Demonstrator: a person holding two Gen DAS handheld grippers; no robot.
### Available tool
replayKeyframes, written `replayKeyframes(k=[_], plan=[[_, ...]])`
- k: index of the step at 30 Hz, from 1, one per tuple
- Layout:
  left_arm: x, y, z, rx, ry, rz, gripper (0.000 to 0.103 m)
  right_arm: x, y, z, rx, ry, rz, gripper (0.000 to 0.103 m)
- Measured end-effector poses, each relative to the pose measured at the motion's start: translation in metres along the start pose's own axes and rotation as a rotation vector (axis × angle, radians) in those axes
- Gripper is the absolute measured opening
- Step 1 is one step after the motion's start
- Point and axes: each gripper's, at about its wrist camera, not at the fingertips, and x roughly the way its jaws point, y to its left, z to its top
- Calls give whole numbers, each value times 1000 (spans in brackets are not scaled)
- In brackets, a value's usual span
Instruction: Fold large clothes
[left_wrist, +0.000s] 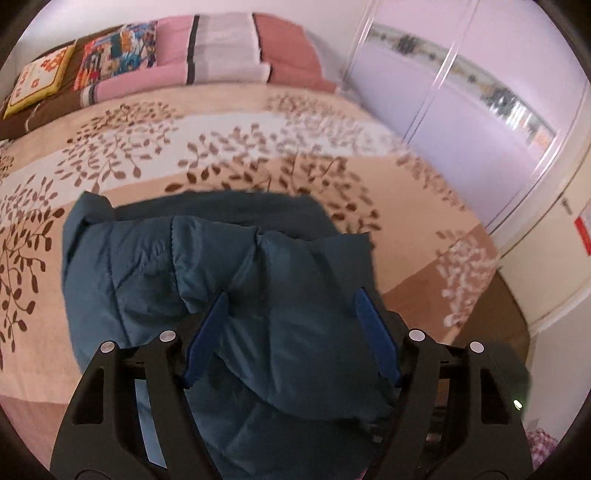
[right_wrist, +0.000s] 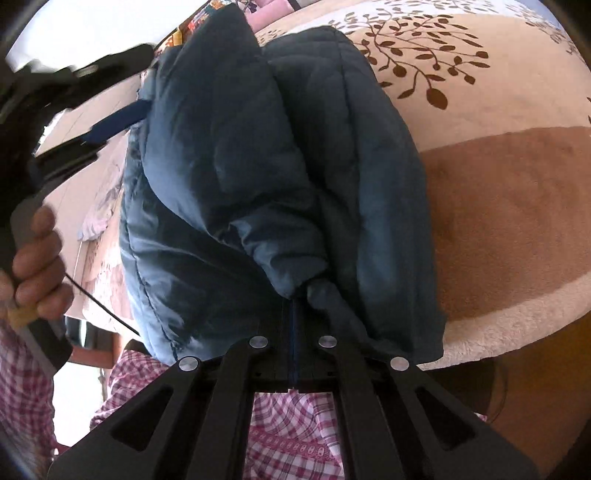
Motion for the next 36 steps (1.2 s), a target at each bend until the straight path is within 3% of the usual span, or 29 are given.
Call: replayKeyframes(k=[7,16,36], plan=[[43,-6,3,24,66,66,71,5,-15,-4,34,-3,19,0],[68,-17,-3,103,57,149,72,12,-29,-5,66,10,46,0],[84,-20,-8,143,41,190,74,13,-20,3,85,21,17,0]])
